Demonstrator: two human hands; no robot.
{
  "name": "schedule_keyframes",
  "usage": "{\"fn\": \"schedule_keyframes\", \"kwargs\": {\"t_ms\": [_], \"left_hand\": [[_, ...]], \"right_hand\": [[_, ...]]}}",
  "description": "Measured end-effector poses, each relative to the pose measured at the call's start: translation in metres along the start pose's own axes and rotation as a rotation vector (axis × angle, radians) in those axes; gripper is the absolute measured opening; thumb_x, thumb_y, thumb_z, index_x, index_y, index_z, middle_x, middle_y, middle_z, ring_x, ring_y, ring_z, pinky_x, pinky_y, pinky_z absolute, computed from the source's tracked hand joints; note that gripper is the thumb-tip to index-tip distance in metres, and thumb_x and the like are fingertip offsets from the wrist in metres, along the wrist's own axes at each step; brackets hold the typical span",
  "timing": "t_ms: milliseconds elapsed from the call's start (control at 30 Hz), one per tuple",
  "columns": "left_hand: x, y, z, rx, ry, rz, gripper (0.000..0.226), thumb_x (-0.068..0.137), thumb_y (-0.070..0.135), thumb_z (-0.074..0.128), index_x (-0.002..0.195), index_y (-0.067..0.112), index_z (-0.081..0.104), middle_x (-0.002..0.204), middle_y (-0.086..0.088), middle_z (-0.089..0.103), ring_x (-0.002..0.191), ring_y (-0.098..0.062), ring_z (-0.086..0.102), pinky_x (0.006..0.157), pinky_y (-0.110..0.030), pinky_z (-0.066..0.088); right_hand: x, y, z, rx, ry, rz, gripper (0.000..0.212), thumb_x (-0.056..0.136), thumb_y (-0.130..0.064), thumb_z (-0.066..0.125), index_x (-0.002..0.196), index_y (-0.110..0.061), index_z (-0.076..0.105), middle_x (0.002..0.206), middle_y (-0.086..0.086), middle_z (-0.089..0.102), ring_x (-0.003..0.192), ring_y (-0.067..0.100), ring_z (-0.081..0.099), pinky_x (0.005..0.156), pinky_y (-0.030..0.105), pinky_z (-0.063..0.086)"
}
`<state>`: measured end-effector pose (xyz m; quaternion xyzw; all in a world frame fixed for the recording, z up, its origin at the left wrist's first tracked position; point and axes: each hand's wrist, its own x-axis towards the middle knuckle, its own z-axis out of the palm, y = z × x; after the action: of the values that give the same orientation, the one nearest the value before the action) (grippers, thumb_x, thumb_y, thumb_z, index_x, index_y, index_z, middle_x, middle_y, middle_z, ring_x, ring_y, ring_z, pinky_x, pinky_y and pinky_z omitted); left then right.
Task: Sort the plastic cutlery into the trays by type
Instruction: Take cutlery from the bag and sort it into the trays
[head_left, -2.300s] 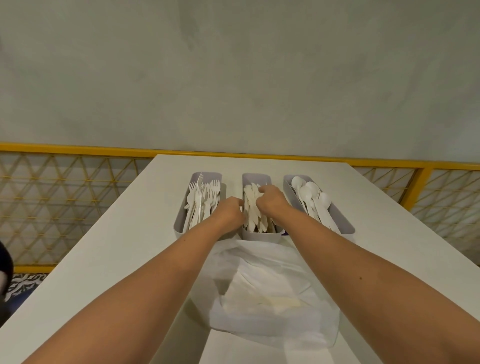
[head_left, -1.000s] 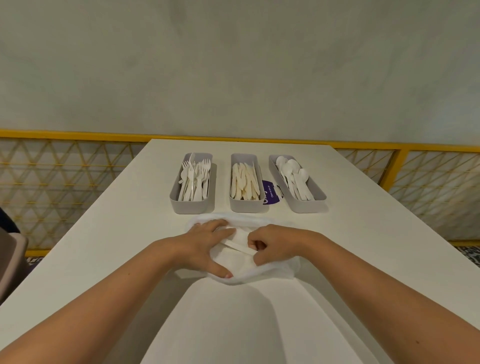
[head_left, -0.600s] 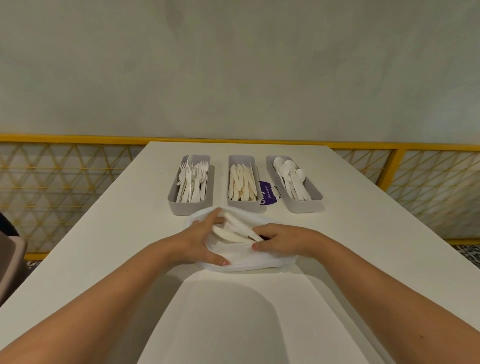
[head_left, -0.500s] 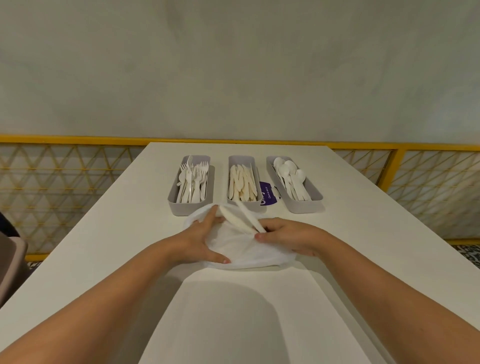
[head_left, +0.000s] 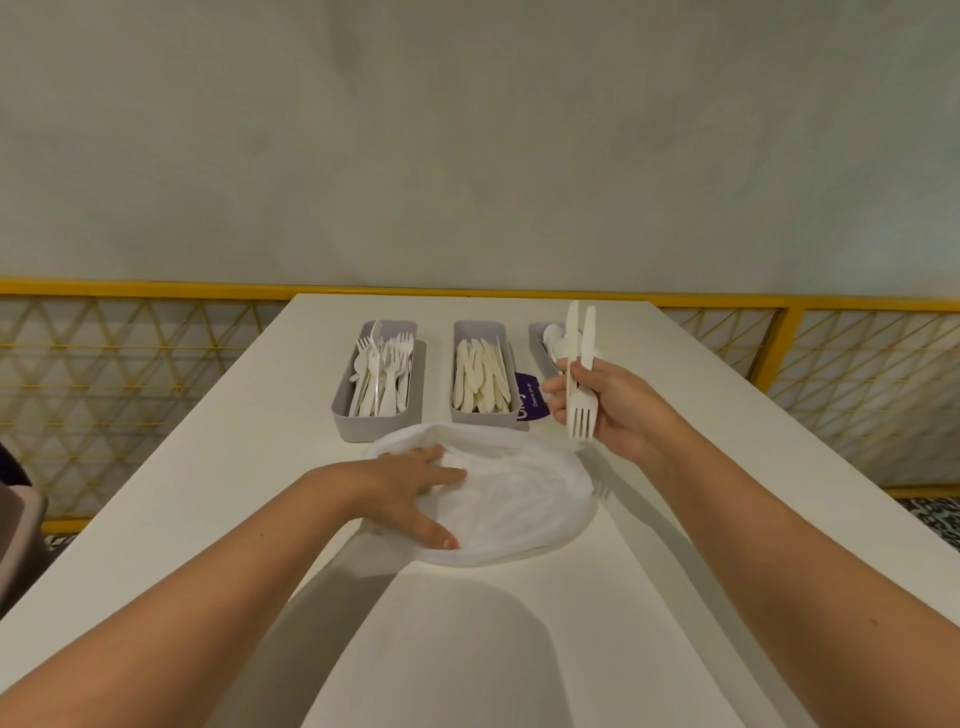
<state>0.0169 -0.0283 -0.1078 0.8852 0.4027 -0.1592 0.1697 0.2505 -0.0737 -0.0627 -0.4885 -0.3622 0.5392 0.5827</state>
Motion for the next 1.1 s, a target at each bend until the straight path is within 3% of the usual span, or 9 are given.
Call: {"fn": "schedule_keyframes", "kwargs": {"t_ms": [67, 167, 233, 367, 500, 633, 800, 967, 1100], "left_hand": [[-0.004, 0.007, -0.011, -0.103, 0.151, 0.004, 0.073, 0.079, 0.055, 0.062, 0.142, 0.03, 0.035, 0.148, 0.005, 0.035, 0.134, -0.017, 0.036, 0.109, -0.032, 0.031], [-0.004, 0.018, -0.029, -0.341, 0.524, 0.078, 0.038, 0.086, 0.037, 0.062, 0.12, 0.021, 0.062, 0.12, 0.003, 0.062, 0.102, -0.01, 0.058, 0.088, -0.023, 0.047], [0.002, 0.028, -0.039, -0.602, 0.64, 0.099, 0.023, 0.092, 0.026, 0.055, 0.109, 0.015, 0.067, 0.098, 0.002, 0.066, 0.08, -0.007, 0.059, 0.07, -0.02, 0.048], [0.019, 0.044, -0.053, -1.148, 0.61, -0.028, 0.027, 0.097, 0.027, 0.044, 0.104, 0.008, 0.063, 0.083, -0.003, 0.059, 0.068, -0.015, 0.056, 0.056, -0.024, 0.046], [0.036, 0.045, -0.057, -1.123, 0.572, -0.152, 0.024, 0.096, 0.021, 0.047, 0.098, 0.003, 0.063, 0.076, -0.009, 0.059, 0.062, -0.019, 0.054, 0.056, -0.026, 0.044], [0.048, 0.044, -0.066, -1.168, 0.563, -0.191, 0.016, 0.092, 0.01, 0.048, 0.089, 0.0, 0.061, 0.07, -0.013, 0.055, 0.057, -0.023, 0.049, 0.051, -0.025, 0.038], [0.077, 0.028, -0.086, -1.264, 0.612, -0.306, 0.027, 0.091, 0.002, 0.044, 0.066, 0.005, 0.052, 0.063, -0.013, 0.05, 0.049, -0.023, 0.043, 0.048, -0.026, 0.034], [0.098, 0.033, -0.097, -1.056, 0.566, -0.414, 0.01, 0.092, -0.001, 0.046, 0.085, 0.001, 0.053, 0.07, -0.012, 0.051, 0.061, -0.021, 0.05, 0.051, -0.027, 0.039], [0.116, 0.033, -0.098, -0.881, 0.583, -0.398, 0.024, 0.094, 0.009, 0.047, 0.114, -0.002, 0.055, 0.111, -0.018, 0.061, 0.103, -0.028, 0.06, 0.074, -0.032, 0.048]], "right_hand": [[0.002, -0.006, 0.006, -0.034, -0.014, 0.014, 0.016, 0.101, -0.014, 0.038, 0.105, -0.007, 0.051, 0.077, 0.01, 0.06, 0.052, 0.014, 0.058, 0.048, 0.023, 0.051], [0.004, -0.007, 0.02, -0.039, -0.039, 0.041, 0.016, 0.101, -0.013, 0.037, 0.102, -0.006, 0.052, 0.073, 0.01, 0.059, 0.048, 0.012, 0.058, 0.045, 0.021, 0.05], [0.006, -0.005, 0.03, -0.047, -0.067, 0.064, 0.018, 0.101, -0.012, 0.036, 0.098, -0.007, 0.053, 0.072, 0.01, 0.059, 0.046, 0.01, 0.058, 0.044, 0.02, 0.05], [0.007, 0.007, 0.052, -0.137, -0.133, 0.096, 0.021, 0.1, -0.008, 0.037, 0.095, -0.004, 0.056, 0.069, 0.011, 0.058, 0.047, 0.011, 0.057, 0.044, 0.02, 0.05], [0.01, 0.017, 0.065, -0.253, -0.122, 0.092, 0.024, 0.1, -0.008, 0.038, 0.086, -0.007, 0.057, 0.072, 0.015, 0.061, 0.055, 0.016, 0.063, 0.048, 0.022, 0.055], [0.016, 0.018, 0.066, -0.267, -0.108, 0.096, 0.023, 0.101, -0.007, 0.036, 0.091, -0.003, 0.056, 0.08, 0.022, 0.063, 0.068, 0.028, 0.065, 0.058, 0.033, 0.059], [0.019, 0.01, 0.059, -0.2, -0.021, 0.079, 0.021, 0.101, -0.005, 0.034, 0.087, -0.004, 0.05, 0.065, 0.014, 0.059, 0.049, 0.021, 0.064, 0.048, 0.03, 0.058], [0.026, 0.006, 0.044, -0.422, 0.036, 0.024, 0.023, 0.094, -0.014, 0.052, 0.073, -0.015, 0.063, 0.076, 0.002, 0.057, 0.071, 0.015, 0.05, 0.068, 0.028, 0.044], [0.033, 0.002, 0.035, -0.525, 0.153, -0.058, 0.016, 0.091, -0.025, 0.056, 0.083, -0.024, 0.07, 0.093, 0.008, 0.067, 0.077, 0.017, 0.055, 0.068, 0.026, 0.041]]}}
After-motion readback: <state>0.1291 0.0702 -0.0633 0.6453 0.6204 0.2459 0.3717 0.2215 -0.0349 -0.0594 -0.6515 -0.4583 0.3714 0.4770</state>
